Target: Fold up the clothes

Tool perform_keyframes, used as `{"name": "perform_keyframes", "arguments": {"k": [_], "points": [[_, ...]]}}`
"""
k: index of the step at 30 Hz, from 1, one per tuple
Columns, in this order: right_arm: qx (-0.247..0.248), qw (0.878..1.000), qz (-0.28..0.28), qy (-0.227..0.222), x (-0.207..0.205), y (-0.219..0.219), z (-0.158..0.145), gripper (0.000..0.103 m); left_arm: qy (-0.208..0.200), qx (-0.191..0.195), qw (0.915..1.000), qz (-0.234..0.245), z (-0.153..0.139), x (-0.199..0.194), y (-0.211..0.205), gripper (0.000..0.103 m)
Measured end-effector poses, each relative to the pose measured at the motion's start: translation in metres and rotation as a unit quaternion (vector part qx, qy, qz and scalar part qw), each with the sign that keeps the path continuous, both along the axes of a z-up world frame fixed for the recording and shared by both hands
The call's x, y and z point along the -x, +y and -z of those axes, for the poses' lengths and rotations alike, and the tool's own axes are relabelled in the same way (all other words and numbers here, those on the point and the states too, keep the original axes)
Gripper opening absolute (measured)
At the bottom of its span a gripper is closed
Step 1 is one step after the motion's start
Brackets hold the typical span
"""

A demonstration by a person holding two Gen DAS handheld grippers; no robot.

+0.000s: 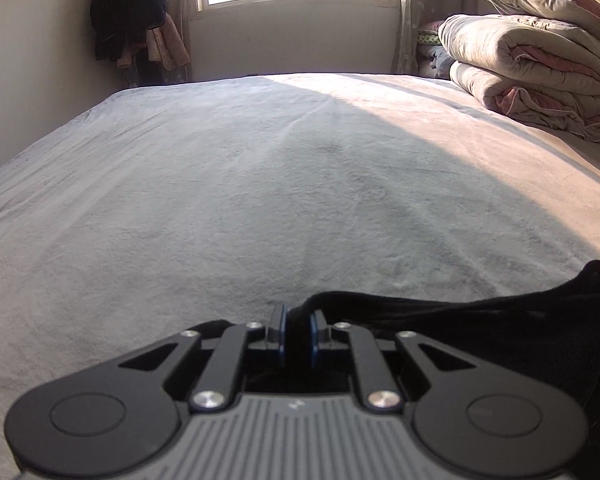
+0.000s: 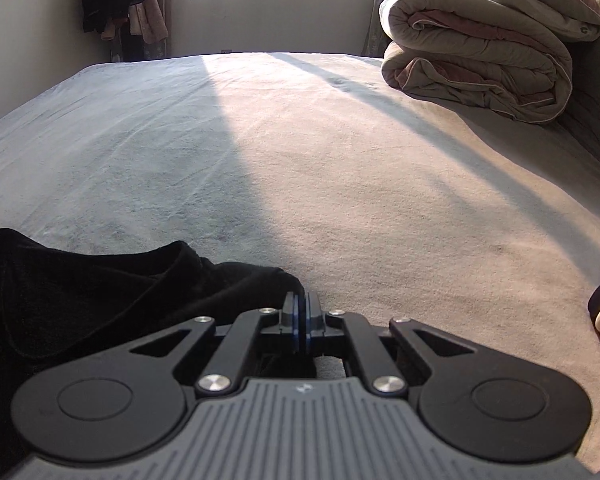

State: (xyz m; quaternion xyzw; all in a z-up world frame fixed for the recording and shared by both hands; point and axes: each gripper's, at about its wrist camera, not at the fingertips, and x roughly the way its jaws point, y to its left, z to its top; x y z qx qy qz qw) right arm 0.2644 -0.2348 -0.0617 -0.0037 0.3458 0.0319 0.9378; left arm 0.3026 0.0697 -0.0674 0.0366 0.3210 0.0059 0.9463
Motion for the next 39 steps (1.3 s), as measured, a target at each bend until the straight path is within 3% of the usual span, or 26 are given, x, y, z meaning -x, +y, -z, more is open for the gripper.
{"name": "perform_keyframes", "arguments": {"k": [2, 3, 4, 6, 10, 14, 20, 24, 27, 29, 30, 31, 35, 39], "points": [[-0.028, 1.000, 0.000, 0.006, 0.002, -0.007, 0.000, 0.012, -0.006, 0.002, 1.0000, 0.000, -0.002, 0.007, -0.002, 0.021], [-0.041, 0.999, 0.005, 0.008, 0.006, -0.013, -0.003, 0.016, -0.008, 0.016, 0.9998, 0.002, -0.007, 0.012, 0.000, 0.030], [-0.055, 0.998, 0.010, 0.011, 0.009, -0.020, -0.005, 0.024, -0.010, 0.031, 0.9995, 0.004, -0.012, 0.018, 0.002, 0.039], [-0.081, 0.996, 0.020, 0.016, 0.017, -0.033, -0.010, 0.041, -0.005, 0.059, 0.9982, 0.009, -0.017, 0.032, 0.004, 0.046], [-0.122, 0.991, 0.044, 0.027, 0.035, -0.059, -0.017, 0.042, 0.006, 0.115, 0.9932, 0.020, -0.027, 0.062, 0.009, 0.058], [-0.137, 0.988, 0.065, 0.038, 0.059, -0.079, -0.017, 0.042, 0.016, 0.170, 0.9848, 0.031, -0.036, 0.091, 0.013, 0.060], [-0.182, 0.980, 0.063, 0.051, 0.063, -0.082, -0.015, 0.042, 0.049, 0.234, 0.9704, 0.036, -0.016, 0.152, 0.010, 0.061], [-0.200, 0.977, 0.061, 0.049, 0.053, -0.072, -0.013, 0.042, 0.017, 0.232, 0.9714, 0.048, 0.001, 0.179, 0.001, 0.061], [-0.202, 0.976, 0.058, 0.052, 0.042, -0.062, -0.007, 0.040, -0.012, 0.220, 0.9740, 0.054, 0.016, 0.189, -0.006, 0.067], [-0.186, 0.980, 0.052, 0.051, 0.038, -0.054, -0.002, 0.022, -0.025, 0.202, 0.9768, 0.067, 0.020, 0.192, -0.013, 0.074], [-0.166, 0.983, 0.050, 0.052, 0.036, -0.050, -0.001, 0.005, -0.031, 0.193, 0.9779, 0.073, 0.022, 0.193, -0.017, 0.080], [-0.137, 0.988, 0.045, 0.053, 0.033, -0.045, -0.002, 0.000, -0.033, 0.193, 0.9777, 0.076, 0.022, 0.193, -0.017, 0.082], [-0.033, 0.998, 0.042, 0.040, 0.021, -0.037, -0.015, 0.000, -0.033, 0.198, 0.9764, 0.079, 0.023, 0.192, -0.016, 0.083], [0.035, 0.997, 0.069, 0.011, 0.005, -0.035, -0.033, 0.000, -0.030, 0.201, 0.9753, 0.087, 0.024, 0.191, -0.017, 0.089]]}}
